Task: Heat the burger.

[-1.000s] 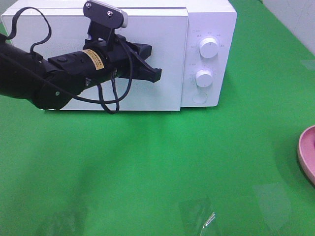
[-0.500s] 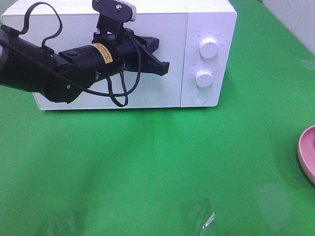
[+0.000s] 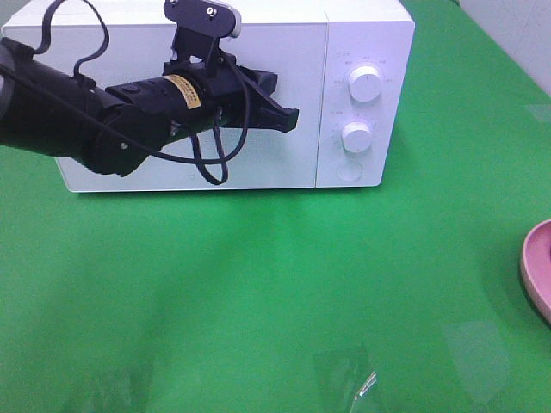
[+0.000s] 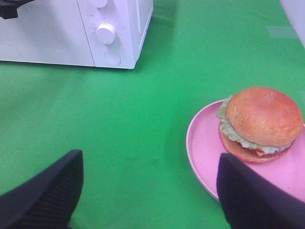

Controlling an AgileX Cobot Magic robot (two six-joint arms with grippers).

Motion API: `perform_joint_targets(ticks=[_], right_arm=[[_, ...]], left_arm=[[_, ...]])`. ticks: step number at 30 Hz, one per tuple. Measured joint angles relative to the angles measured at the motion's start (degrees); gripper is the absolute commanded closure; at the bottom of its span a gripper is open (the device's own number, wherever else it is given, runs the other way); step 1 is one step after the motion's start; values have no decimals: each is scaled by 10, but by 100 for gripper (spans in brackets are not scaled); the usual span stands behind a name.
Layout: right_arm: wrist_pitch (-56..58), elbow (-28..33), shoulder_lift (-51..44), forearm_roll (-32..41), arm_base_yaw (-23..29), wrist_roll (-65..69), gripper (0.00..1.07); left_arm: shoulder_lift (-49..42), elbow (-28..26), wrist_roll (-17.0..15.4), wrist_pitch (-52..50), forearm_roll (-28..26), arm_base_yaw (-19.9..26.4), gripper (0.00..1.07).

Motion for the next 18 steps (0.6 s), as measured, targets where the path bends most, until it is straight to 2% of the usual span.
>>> perform_joint_targets(ticks=[2,3,4,5,6,7,8,9,10,11,12,13,15,18], right_arm=[[0,0,0,0,0,0,32],[0,0,0,0,0,0,32],[0,0,0,0,0,0,32],[0,0,0,0,0,0,32],[0,0,0,0,0,0,32],[0,0,0,0,0,0,32],[0,0,0,0,0,0,32],[0,0,0,0,0,0,32],[0,0,0,0,0,0,32],[0,0,0,0,0,0,32],[0,0,0,0,0,0,32],[0,0,0,0,0,0,32],[0,0,0,0,0,0,32],[0,0,0,0,0,0,32]], left_arm=[[-10,-2,0,29,-11,-6,107],[-23,-2,0,61,-16,-14,98],[-32,-2,0,90,-17,-23,83],[-32,-2,0,90,-17,-23,83],[-38,-2,0,112,-17,-30,71],[-38,-2,0,112,-17,-30,71],[-48,-2,0,147,-17,-45,42],[-48,-2,0,147,-17,-45,42],[-57,-2,0,182,-17,-59,20],[-57,-2,0,182,-17,-59,20],[-65,-2,0,210,-17,-72,4],[-65,-2,0,210,-17,-72,4],[-80,-3,0,277,-18,-100,6],[-84,-3,0,315,-18,-109,6]])
